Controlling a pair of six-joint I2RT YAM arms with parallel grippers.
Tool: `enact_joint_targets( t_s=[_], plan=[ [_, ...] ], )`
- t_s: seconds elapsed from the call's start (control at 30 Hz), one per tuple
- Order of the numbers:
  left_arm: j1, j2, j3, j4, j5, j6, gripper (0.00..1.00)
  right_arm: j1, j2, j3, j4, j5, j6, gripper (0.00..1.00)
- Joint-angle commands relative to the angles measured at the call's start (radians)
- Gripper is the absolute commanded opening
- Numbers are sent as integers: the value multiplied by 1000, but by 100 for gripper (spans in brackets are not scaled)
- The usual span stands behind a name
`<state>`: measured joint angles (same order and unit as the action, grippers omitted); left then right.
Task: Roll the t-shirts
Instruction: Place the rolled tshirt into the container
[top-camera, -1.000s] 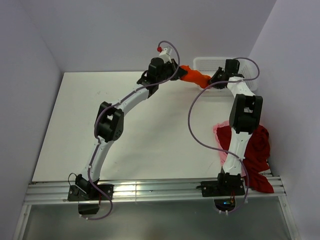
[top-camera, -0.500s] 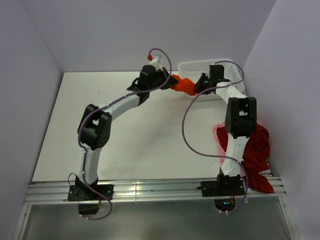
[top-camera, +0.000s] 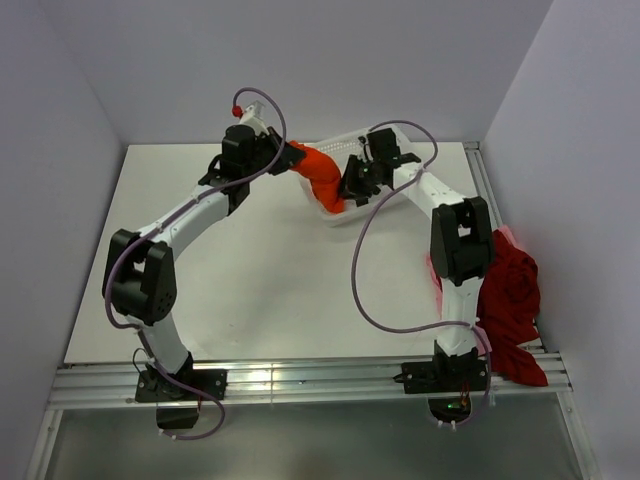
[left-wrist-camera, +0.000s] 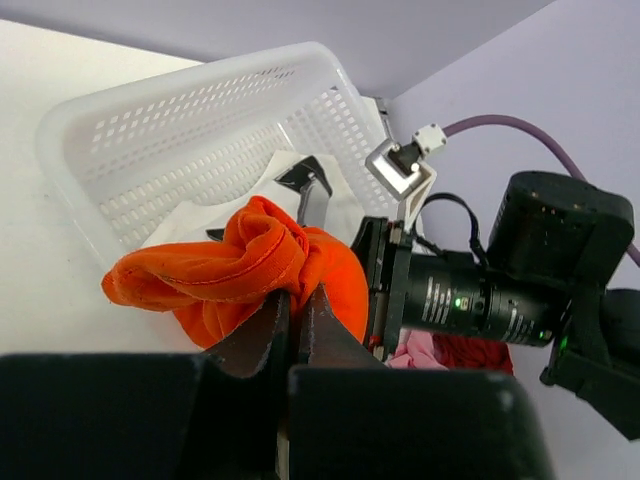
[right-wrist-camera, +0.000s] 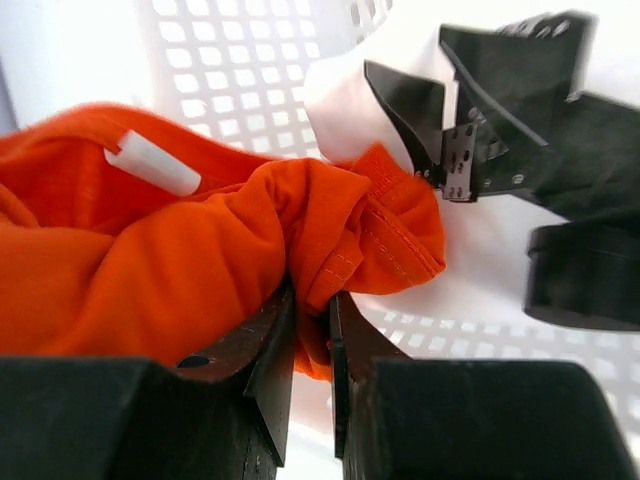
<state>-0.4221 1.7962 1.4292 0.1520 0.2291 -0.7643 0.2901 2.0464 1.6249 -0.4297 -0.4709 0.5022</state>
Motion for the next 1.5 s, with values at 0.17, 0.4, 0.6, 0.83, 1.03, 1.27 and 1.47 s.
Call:
enact_joint_targets(
  t_s=[0.17,0.4,0.6,0.83,1.03,1.27,1.47],
  plan=[
    [-49,-46,9,-8,3,-7,0,-196,-37,268,-151,-124,-86,0],
    [-86,110,134,-25,-22,-27,0,-320,93,447,-182,-184,-88,0],
    [-64,233,207,-3,-65,-17,0,-350,201,481,9,-265,-4,0],
    [-40,391,326,30,-74,8,0,-364,365,581,155,-305,84,0],
    [-33,477,427,3,-92,52,0,-364,440,628,194,-311,101,0],
    [-32,578,533,-98,-132,26,0,-359,462,636,218,-232,114,0],
    [-33,628,557,-126,-126,8,0,-356,478,618,252,-190,114,0]
  ],
)
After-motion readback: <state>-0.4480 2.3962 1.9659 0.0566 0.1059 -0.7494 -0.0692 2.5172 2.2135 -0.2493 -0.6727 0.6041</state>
